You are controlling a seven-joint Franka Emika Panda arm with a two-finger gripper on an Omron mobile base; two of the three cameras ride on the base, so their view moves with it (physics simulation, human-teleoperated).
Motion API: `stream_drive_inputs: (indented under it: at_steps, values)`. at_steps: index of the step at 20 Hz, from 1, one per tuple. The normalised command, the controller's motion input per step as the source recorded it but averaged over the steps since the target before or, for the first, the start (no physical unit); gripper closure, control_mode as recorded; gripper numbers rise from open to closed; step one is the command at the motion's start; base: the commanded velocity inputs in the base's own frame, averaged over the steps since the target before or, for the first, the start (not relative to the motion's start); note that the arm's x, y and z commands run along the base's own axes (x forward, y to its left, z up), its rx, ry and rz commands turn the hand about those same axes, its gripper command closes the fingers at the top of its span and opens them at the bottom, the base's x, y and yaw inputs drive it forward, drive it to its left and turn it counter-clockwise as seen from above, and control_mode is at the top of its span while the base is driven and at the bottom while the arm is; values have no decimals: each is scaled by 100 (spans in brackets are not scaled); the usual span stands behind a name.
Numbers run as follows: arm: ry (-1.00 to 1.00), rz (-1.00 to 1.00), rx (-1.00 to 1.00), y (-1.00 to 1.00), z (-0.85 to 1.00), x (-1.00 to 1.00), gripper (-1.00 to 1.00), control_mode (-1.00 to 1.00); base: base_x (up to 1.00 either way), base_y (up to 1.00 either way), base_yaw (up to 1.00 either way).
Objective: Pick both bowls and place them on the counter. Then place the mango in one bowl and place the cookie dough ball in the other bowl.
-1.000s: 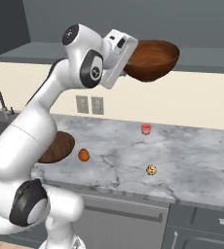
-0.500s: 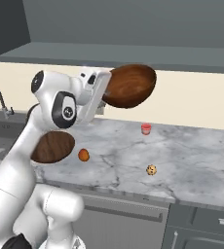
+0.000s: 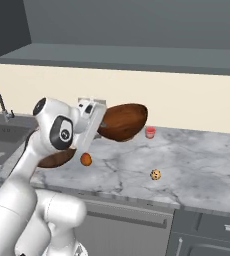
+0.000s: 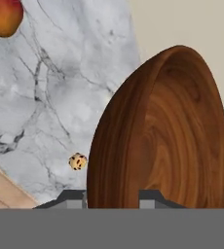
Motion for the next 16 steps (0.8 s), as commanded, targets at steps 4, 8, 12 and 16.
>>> stream_drive_inputs:
  at_steps: [4, 8, 12, 16]
  values:
    - [19, 6, 0, 15, -77, 14, 100, -100, 0, 0, 0]
    - [4, 7, 1, 4, -67, 28, 100, -100, 0, 0, 0]
    - [-3, 7, 6, 1, -62, 44, 100, -100, 0, 0, 0]
    - [0, 8, 4, 0, -53, 42, 100, -100, 0, 0, 0]
